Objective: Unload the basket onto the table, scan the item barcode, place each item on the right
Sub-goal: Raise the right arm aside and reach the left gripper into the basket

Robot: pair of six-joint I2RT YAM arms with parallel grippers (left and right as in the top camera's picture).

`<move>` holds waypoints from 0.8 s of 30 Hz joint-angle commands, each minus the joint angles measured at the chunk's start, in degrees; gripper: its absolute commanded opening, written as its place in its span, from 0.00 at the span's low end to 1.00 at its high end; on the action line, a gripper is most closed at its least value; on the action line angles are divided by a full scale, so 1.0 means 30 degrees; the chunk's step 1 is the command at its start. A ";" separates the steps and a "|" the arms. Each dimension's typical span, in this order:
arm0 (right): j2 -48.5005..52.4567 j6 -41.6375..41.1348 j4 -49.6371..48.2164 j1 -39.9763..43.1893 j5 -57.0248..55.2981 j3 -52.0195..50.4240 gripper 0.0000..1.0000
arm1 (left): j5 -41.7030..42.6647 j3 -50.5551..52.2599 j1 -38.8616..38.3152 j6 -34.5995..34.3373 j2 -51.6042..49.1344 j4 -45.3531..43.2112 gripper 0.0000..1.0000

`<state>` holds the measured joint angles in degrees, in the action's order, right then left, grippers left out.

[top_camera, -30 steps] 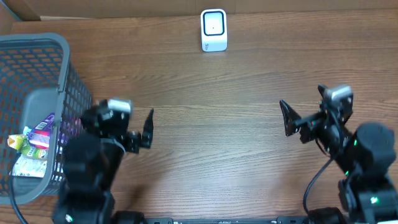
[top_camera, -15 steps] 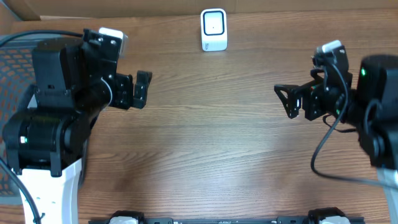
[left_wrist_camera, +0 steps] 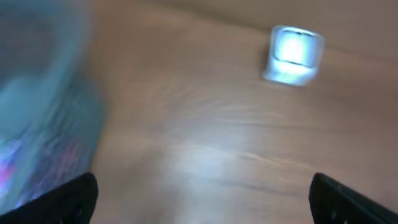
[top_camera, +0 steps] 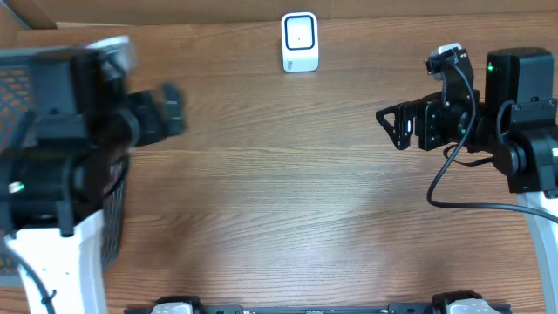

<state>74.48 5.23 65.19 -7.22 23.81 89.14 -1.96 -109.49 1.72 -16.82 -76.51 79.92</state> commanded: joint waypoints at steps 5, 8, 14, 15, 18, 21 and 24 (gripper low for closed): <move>-0.0131 -0.0328 -0.0051 -0.0073 0.0240 0.0488 1.00 | -0.2849 -0.0109 0.7286 -0.7366 -0.0495 0.3024 1.00; -0.0131 -0.0328 0.0036 -0.0073 0.0240 0.0474 1.00 | -0.2426 0.0816 1.0112 -0.7679 -0.0495 0.3235 1.00; 0.0036 -0.0306 0.0401 -0.0073 0.0233 0.0401 1.00 | -0.1443 0.3869 1.3114 -0.6892 -0.0532 0.1311 1.00; 0.0095 -0.0306 0.0495 -0.0073 0.0233 0.0401 1.00 | -0.1392 0.4590 1.3493 -0.6586 -0.0539 0.0794 1.00; 0.0357 -0.0299 0.0750 -0.0073 0.0233 0.0401 1.00 | -0.1158 0.6652 1.3959 -0.6084 -0.0583 -0.1049 1.00; 0.0605 -0.0306 0.0838 -0.0073 0.0233 0.0401 1.00 | -0.0058 0.8378 1.4047 -0.4838 -0.0721 -0.3060 1.00; 0.0736 -0.0299 0.0823 -0.0073 0.0233 0.0401 1.00 | 0.0204 1.0018 1.4047 -0.4670 -0.0991 -0.4036 1.00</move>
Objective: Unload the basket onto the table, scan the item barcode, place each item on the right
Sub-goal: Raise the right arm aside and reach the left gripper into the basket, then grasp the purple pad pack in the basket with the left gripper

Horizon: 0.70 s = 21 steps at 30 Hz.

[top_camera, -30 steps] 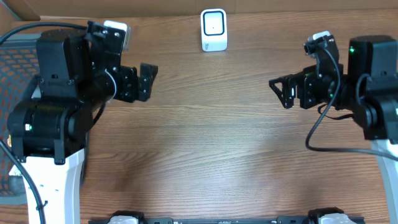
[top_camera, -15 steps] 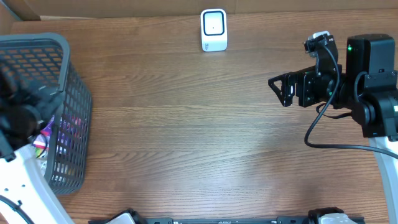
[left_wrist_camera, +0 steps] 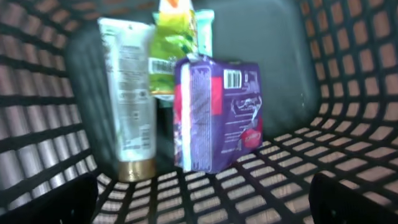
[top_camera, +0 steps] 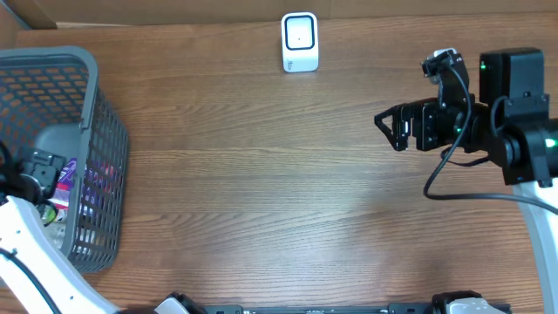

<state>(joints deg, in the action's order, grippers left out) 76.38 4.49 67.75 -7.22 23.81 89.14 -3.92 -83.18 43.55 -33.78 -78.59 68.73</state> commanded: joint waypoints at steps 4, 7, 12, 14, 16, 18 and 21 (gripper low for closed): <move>0.0124 0.0000 -0.0044 -0.0073 0.0109 0.0401 1.00 | 0.0823 0.3220 0.0102 0.0969 -0.1158 -0.1435 1.00; 0.0124 0.0007 -0.0029 -0.0073 0.0080 0.0401 1.00 | 0.0823 0.4488 0.0146 0.0685 -0.1756 -0.2608 1.00; 0.0124 0.0007 -0.0029 -0.0073 0.0087 0.0401 1.00 | 0.1413 0.5253 0.0095 0.0721 -0.3118 -0.4575 0.94; 0.0124 0.0007 -0.0036 -0.0073 0.0080 0.0401 1.00 | 0.1953 0.5253 0.0095 0.1144 -0.3621 -0.5304 0.82; 0.0124 0.0007 -0.0036 -0.0073 0.0080 0.0401 1.00 | 0.2222 0.5253 0.0080 0.1282 -0.3942 -0.5683 0.64; 0.0124 0.0000 -0.0029 -0.0073 0.0080 0.0401 1.00 | 0.2178 0.5253 0.0080 0.1275 -0.4138 -0.5836 0.48; 0.0124 0.0000 -0.0051 -0.0073 0.0080 0.0401 1.00 | 0.2142 0.5260 0.0080 0.1275 -0.4306 -0.6091 0.44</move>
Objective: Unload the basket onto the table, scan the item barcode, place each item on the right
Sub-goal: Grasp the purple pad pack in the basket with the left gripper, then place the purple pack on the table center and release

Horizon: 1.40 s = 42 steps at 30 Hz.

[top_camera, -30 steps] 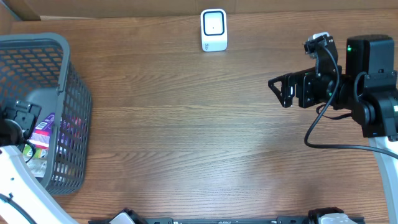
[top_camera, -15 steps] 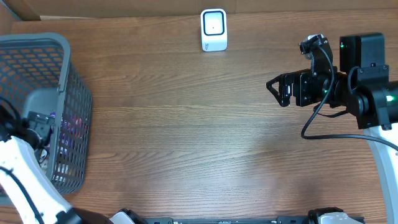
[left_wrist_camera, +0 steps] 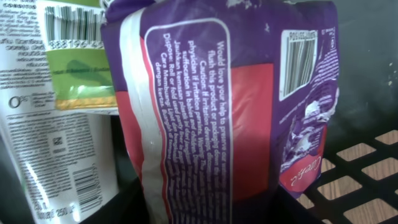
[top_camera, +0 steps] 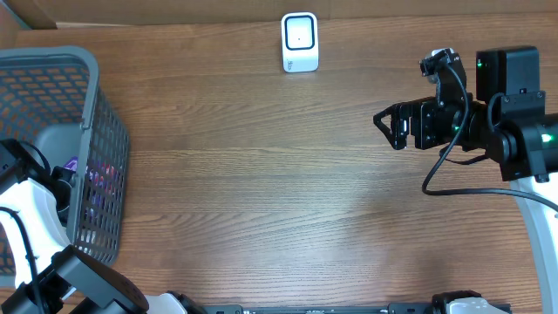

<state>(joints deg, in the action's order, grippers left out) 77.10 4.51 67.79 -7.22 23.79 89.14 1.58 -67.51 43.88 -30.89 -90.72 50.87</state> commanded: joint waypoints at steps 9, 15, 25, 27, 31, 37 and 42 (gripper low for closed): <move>-0.0117 -0.0007 -0.0066 -0.0073 0.0087 0.0401 1.00 | 0.1166 -0.0146 -0.0022 0.0889 -0.0364 -0.0262 0.04; -0.0117 -0.0007 -0.0066 -0.0073 0.0087 0.0401 1.00 | 0.1319 -0.3708 -0.0022 0.1581 0.0131 0.2557 0.04; -0.0117 -0.0007 -0.0240 -0.0073 0.0095 0.0401 1.00 | 0.0976 -1.5416 -0.0437 0.3191 0.0991 0.9063 0.04; -0.0117 -0.0007 -0.0364 -0.0073 0.0087 0.0401 1.00 | 0.1239 -1.7005 -0.1224 0.3475 0.1151 1.0134 0.04; -0.0117 -0.0007 -0.0583 -0.0073 0.0087 0.0401 1.00 | 0.2346 -1.7690 -0.4379 0.4896 0.1654 1.1169 0.04; -0.0117 -0.0007 -0.0554 -0.0073 0.0087 0.0401 1.00 | 0.2346 -1.6793 -1.1205 0.5413 0.1384 1.2371 0.04; -0.0117 -0.0007 -0.0546 -0.0073 0.0087 0.0401 1.00 | 0.2499 -1.3646 -1.6313 0.4787 0.0852 1.0746 0.04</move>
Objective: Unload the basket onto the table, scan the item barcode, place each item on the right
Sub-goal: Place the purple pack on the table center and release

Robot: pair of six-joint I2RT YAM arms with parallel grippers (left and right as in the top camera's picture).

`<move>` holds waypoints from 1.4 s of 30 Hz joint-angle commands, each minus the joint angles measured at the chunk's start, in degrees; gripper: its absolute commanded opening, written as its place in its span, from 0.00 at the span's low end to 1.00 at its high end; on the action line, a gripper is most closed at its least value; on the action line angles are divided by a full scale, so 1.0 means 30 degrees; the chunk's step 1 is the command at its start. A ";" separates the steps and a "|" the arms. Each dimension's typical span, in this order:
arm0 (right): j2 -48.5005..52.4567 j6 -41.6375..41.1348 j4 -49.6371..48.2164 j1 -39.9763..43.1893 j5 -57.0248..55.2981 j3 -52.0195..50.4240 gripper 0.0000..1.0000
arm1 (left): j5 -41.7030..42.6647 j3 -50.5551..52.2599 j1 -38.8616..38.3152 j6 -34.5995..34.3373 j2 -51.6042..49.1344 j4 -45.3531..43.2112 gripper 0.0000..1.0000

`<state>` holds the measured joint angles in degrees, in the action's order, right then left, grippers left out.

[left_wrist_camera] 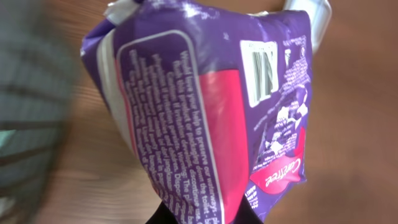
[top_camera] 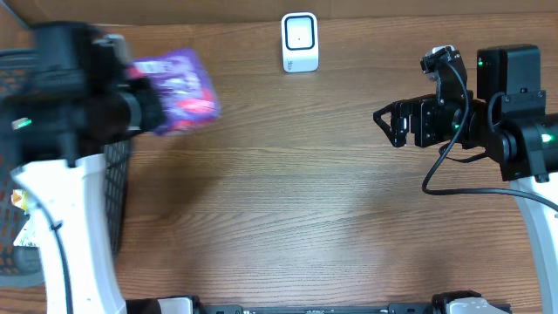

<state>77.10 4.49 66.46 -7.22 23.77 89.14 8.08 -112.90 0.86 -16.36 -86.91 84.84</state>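
A purple and pink packet (top_camera: pixel 179 92) hangs above the table at the far left, its barcode (left_wrist_camera: pixel 264 71) showing near its upper right in the left wrist view. My left gripper (top_camera: pixel 144 113) is shut on the packet's lower end (left_wrist_camera: pixel 205 211), and the packet fills that view (left_wrist_camera: pixel 205 106). The white scanner (top_camera: pixel 300 42) stands upright at the back middle of the table; its top peeks from behind the packet (left_wrist_camera: pixel 314 18). My right gripper (top_camera: pixel 388 126) hovers open over the right side of the table, holding nothing.
A grey wire basket (top_camera: pixel 112 187) stands at the left edge, mostly hidden under my left arm. Brown wooden tabletop (top_camera: pixel 288 201) spreads between the two arms. A black cable (top_camera: pixel 453 196) loops below my right arm.
My left gripper was down inside the basket with the purple packet filling its view. Now it holds the packet up outside the basket, over the table's far left.
My left arm first hung over the table with open, empty fingers. Then it pointed into the basket at a white tube, a green pack and the purple packet. Then it sat close against the packet. Now the packet hangs in its grip outside the basket. My right arm stayed put.
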 commanded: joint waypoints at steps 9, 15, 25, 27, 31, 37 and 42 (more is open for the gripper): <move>-0.0117 0.0000 0.0036 -0.0073 0.0095 0.0401 1.00 | 0.1406 0.9398 -0.7227 -0.4692 -0.1923 -0.9464 0.04; -0.0117 0.0000 0.0029 -0.0073 0.0095 0.0401 1.00 | 0.2718 1.2043 -0.9092 -0.6011 -0.4408 -1.5249 0.04; -0.0117 0.0000 0.0117 -0.0073 0.0095 0.0401 1.00 | 0.5697 1.2087 -1.1285 -0.6841 -0.8408 -1.8651 0.04; -0.0117 0.0000 0.0124 -0.0073 0.0095 0.0401 1.00 | 0.5683 1.2087 -1.1431 -0.6841 -0.8626 -1.8520 0.08; -0.0117 0.0000 0.0102 -0.0073 0.0095 0.0401 1.00 | 0.5676 1.1999 -1.1264 -0.6819 -0.8488 -1.8353 0.59; -0.0117 0.0000 0.0102 -0.0073 0.0095 0.0401 1.00 | 0.3803 0.9100 -0.9588 -0.5559 -0.7293 -1.4324 0.89; -0.0117 0.0000 0.0102 -0.0073 0.0095 0.0401 1.00 | -0.0255 0.3891 -0.7934 -0.4422 -0.5435 -0.8313 0.89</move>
<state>77.10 4.47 66.89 -7.22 23.77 89.14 16.03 -92.82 -25.23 -32.84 -110.13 56.60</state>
